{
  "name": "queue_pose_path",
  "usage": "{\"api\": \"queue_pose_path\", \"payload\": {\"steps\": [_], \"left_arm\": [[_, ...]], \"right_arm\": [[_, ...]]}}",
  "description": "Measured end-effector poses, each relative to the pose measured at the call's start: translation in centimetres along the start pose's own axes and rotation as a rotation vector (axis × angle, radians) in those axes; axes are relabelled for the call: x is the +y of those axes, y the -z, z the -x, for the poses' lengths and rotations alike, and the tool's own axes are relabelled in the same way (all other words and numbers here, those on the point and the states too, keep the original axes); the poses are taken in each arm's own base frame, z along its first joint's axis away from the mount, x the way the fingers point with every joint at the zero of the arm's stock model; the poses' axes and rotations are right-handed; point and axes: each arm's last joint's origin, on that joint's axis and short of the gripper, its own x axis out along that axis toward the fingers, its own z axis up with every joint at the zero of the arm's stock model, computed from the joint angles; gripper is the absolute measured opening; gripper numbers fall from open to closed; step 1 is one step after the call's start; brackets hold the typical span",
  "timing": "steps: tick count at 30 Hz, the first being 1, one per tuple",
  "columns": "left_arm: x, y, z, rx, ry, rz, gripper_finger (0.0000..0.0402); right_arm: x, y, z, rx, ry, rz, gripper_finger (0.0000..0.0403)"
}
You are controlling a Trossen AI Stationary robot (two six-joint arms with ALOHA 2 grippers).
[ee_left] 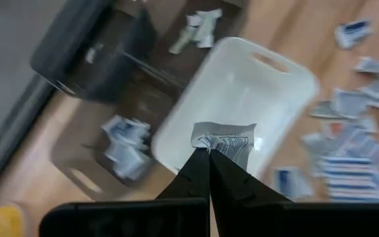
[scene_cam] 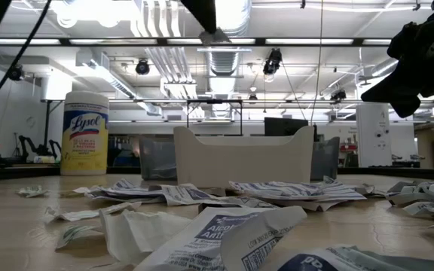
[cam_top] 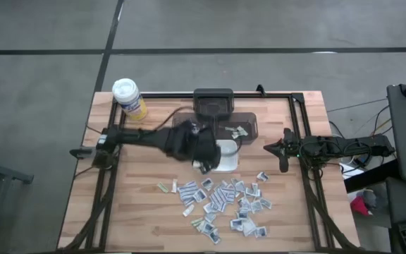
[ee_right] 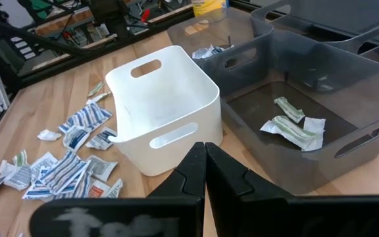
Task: Pick & Place First Aid Supplies
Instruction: Put the alcohol pad into the bottom left black bin
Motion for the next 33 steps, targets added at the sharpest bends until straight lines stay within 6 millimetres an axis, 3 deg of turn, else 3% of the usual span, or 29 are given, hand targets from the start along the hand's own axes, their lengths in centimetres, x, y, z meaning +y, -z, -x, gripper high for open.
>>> {"api": "queue_pose_path", "payload": {"steps": [8, 18, 25, 33], "left_arm": [[5.6, -3.2, -3.3, 0.056, -0.028, -0.121, 0.0000], [12.2, -5.8, -6.8, 0.083, 0.084, -0.181, 0.0000], [14.7, -5.0, -10.4, 0.187, 0.201, -0.257, 0.0000], [15.1, -2.4, -15.9, 0.266, 0.313, -0.302, 0.0000]], "right_arm": [[0.0, 0.0, 0.0, 0.000, 0.000, 0.000, 0.0008], [0.0, 0.0, 0.0, 0.000, 0.000, 0.000, 0.0008], [0.0, 0.0, 0.0, 0.000, 0.000, 0.000, 0.0008], [0.0, 0.0, 0.0, 0.000, 0.000, 0.000, 0.0008]]}}
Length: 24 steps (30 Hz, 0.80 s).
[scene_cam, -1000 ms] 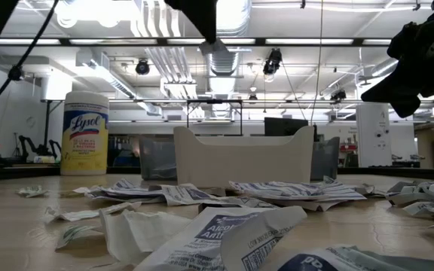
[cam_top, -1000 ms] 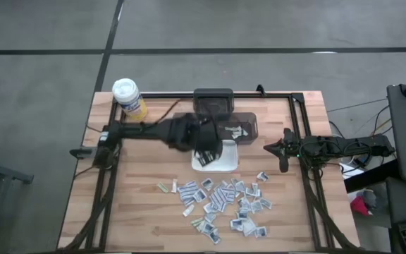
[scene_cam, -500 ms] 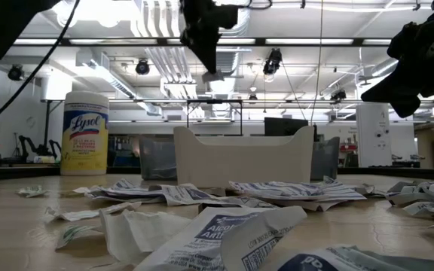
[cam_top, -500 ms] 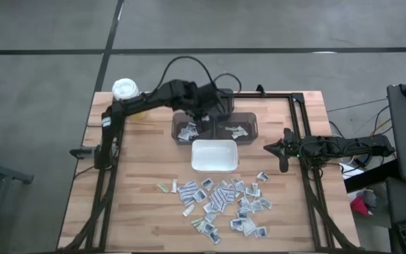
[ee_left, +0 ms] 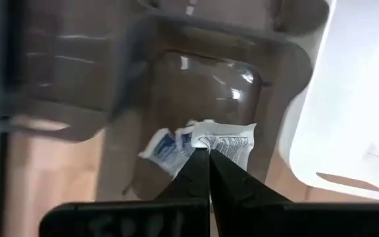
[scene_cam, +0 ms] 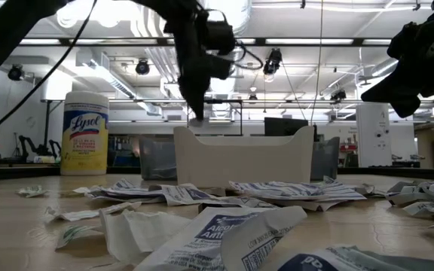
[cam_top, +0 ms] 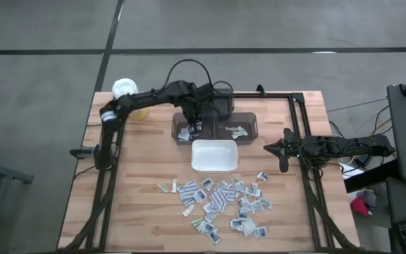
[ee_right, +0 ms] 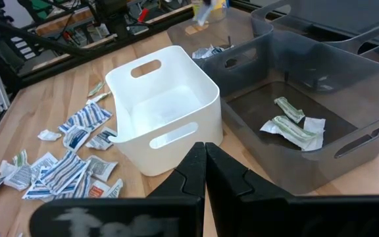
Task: Pick & Place First Aid Supplies
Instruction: Put the alcohol pad into the bottom left black bin
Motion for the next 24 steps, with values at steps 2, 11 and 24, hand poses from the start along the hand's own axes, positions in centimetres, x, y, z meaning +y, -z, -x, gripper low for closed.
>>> {"api": "queue_pose_path", "payload": {"steps": [2, 11, 24], "left_arm": [[0.2, 0.5, -1.3, 0.010, 0.047, -0.010, 0.0000], [1.6, 2.2, -5.0, 0.029, 0.063, 0.002, 0.0000], [3.3, 2.9, -6.1, 0.007, 0.071, 0.032, 0.0000]], "right_arm": [[0.0, 0.0, 0.0, 0.000, 0.000, 0.000, 0.0008], [0.0, 0.0, 0.0, 0.000, 0.000, 0.000, 0.0008], [0.0, 0.0, 0.0, 0.000, 0.000, 0.000, 0.0008]]}}
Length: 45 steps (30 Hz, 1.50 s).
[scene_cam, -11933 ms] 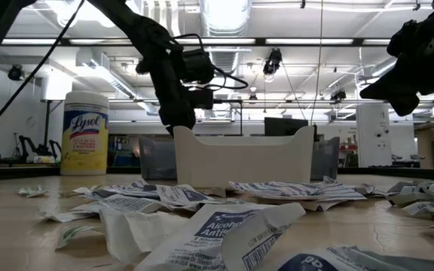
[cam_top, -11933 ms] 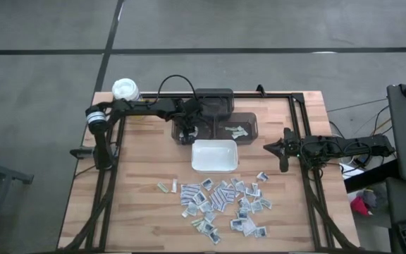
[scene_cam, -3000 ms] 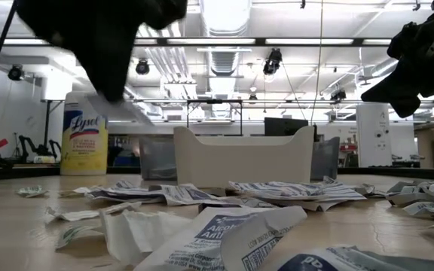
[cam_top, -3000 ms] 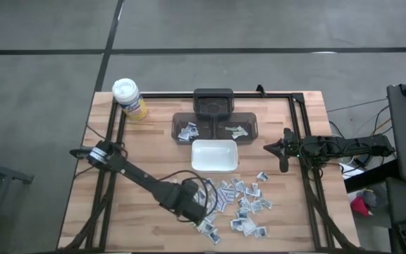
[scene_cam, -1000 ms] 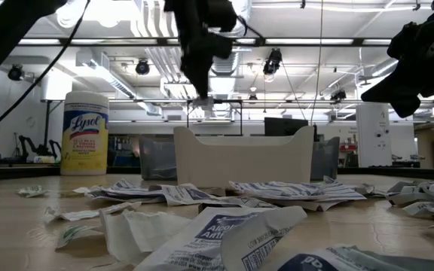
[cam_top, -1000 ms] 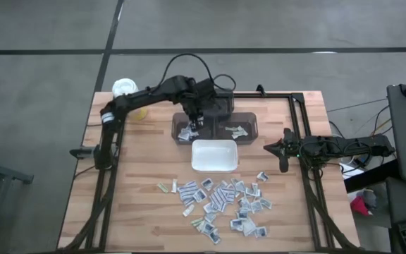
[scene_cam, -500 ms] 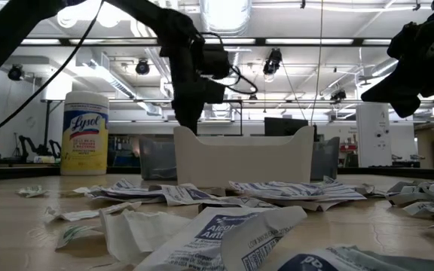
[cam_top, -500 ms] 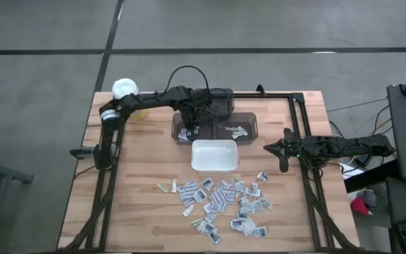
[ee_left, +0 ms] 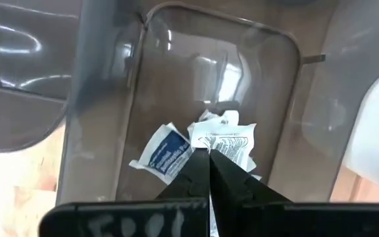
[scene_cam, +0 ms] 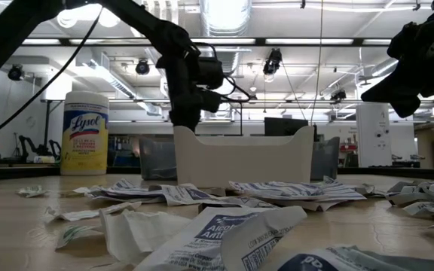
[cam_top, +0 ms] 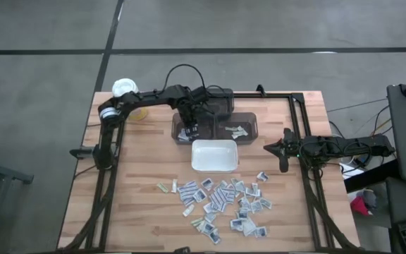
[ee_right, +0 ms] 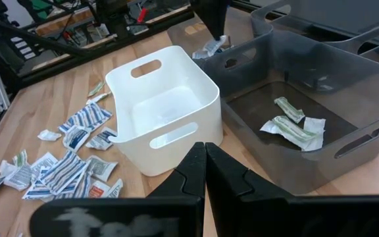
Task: Pick & Place First Aid Supplies
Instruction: Put the alcohol pad into the bottom left black bin
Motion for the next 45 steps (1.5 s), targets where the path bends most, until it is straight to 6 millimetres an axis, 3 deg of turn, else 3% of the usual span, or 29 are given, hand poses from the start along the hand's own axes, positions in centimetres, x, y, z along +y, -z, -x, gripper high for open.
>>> {"api": "queue_pose_path", "payload": {"steps": [17, 25, 31, 36, 45], "left_arm": [[0.1, 0.8, -1.8, 0.000, -0.002, 0.100, 0.0005], [0.2, 0.3, -1.2, -0.027, -0.009, 0.122, 0.0078], [0.2, -0.7, 0.7, -0.039, -0.016, 0.132, 0.0133], [-0.6, -1.0, 3.7, 0.038, 0.002, 0.219, 0.0142], [-5.2, -1.0, 7.6, 0.161, 0.032, 0.248, 0.0143]], "right_arm": [[0.0, 0.0, 0.0, 0.000, 0.000, 0.000, 0.0008], [0.0, 0.0, 0.0, 0.000, 0.000, 0.000, 0.0008], [0.0, 0.0, 0.0, 0.000, 0.000, 0.000, 0.0008], [0.0, 0.0, 0.0, 0.000, 0.000, 0.000, 0.0008], [0.0, 0.0, 0.0, 0.000, 0.000, 0.000, 0.0008]]}}
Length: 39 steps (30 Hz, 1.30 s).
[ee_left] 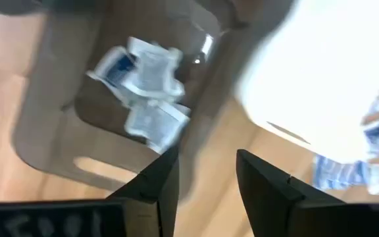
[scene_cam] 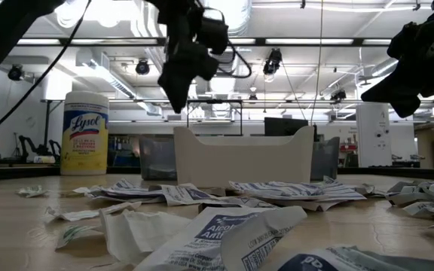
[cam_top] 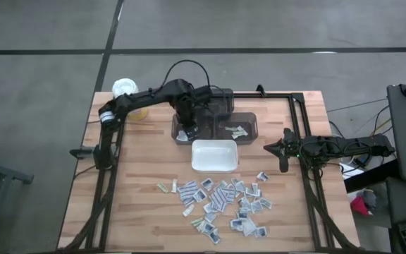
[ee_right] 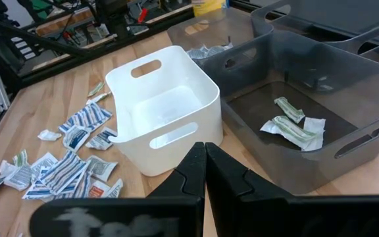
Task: Pick & Place First Aid Supplies
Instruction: Put the alcohol pad into the bottom left black bin
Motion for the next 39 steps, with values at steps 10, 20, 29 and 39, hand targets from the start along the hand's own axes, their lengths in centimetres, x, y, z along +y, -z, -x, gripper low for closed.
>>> {"api": "queue_pose_path", "payload": {"steps": [10, 20, 29, 39], "left_arm": [[-8.1, 3.0, 1.3, -0.011, 0.030, 0.007, 0.0142], [-16.3, 6.3, 0.5, -0.013, 0.073, 0.011, 0.0142], [-22.7, 8.1, 0.3, -0.189, 0.226, 0.009, 0.0142], [-25.7, 9.3, -1.3, -0.301, 0.271, 0.068, 0.0142]], "right_arm": [[0.0, 0.0, 0.0, -0.001, 0.000, 0.000, 0.0008], [0.0, 0.0, 0.0, -0.001, 0.000, 0.000, 0.0008], [0.0, 0.0, 0.0, -0.001, 0.000, 0.000, 0.0008], [0.0, 0.0, 0.0, -0.001, 0.000, 0.000, 0.0008]]}}
